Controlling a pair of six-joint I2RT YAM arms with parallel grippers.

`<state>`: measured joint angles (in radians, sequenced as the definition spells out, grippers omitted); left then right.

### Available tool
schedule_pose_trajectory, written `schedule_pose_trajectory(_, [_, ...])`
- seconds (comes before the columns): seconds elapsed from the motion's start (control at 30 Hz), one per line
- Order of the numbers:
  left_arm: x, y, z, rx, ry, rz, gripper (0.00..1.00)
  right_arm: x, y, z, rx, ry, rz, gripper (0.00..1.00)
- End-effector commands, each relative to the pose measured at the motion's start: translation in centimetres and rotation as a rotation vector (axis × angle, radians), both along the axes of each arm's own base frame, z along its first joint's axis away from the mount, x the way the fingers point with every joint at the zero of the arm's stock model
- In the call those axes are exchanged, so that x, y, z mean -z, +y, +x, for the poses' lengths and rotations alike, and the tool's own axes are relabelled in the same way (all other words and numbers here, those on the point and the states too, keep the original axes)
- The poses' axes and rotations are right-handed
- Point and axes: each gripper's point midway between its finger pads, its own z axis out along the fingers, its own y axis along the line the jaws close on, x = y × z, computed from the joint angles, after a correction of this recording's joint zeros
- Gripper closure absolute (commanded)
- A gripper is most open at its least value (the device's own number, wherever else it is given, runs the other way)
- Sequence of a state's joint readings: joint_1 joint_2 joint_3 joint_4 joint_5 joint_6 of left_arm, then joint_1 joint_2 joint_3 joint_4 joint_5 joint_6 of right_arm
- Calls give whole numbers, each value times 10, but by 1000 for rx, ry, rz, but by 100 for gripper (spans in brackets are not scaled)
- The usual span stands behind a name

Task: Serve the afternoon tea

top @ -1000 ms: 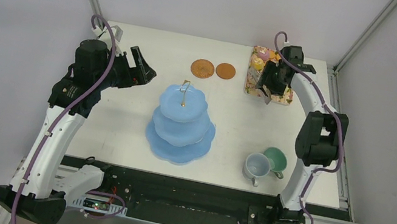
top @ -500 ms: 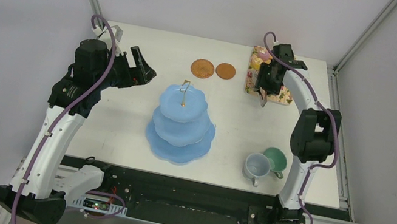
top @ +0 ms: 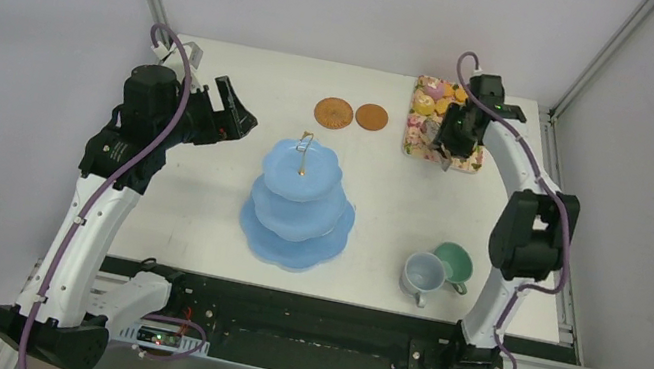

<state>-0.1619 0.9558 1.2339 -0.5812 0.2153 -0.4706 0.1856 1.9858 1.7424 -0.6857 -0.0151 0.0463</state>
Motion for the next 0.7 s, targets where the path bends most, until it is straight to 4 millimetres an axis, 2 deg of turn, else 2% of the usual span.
schedule_pose_trajectory(0.0, [-21,2,1,0,-69,-1,14,-83,-9,-14,54,-183,213,65])
schedule_pose_trajectory(0.13, [-20,2,-3,1,-71,-5,14,-90,7,-57,-34,-165,317,66])
schedule_pose_trajectory(0.3, [-18,1,-7,4,-66,-16,14,-93,28,-131,-156,-126,386,66])
schedule_pose_trajectory(0.5, [-11,-1,-9,4,-53,-33,14,-81,71,-230,-323,-10,405,66])
schedule_pose_trajectory(0.67, [-9,-3,-9,13,-47,-45,14,-70,86,-289,-392,59,439,66])
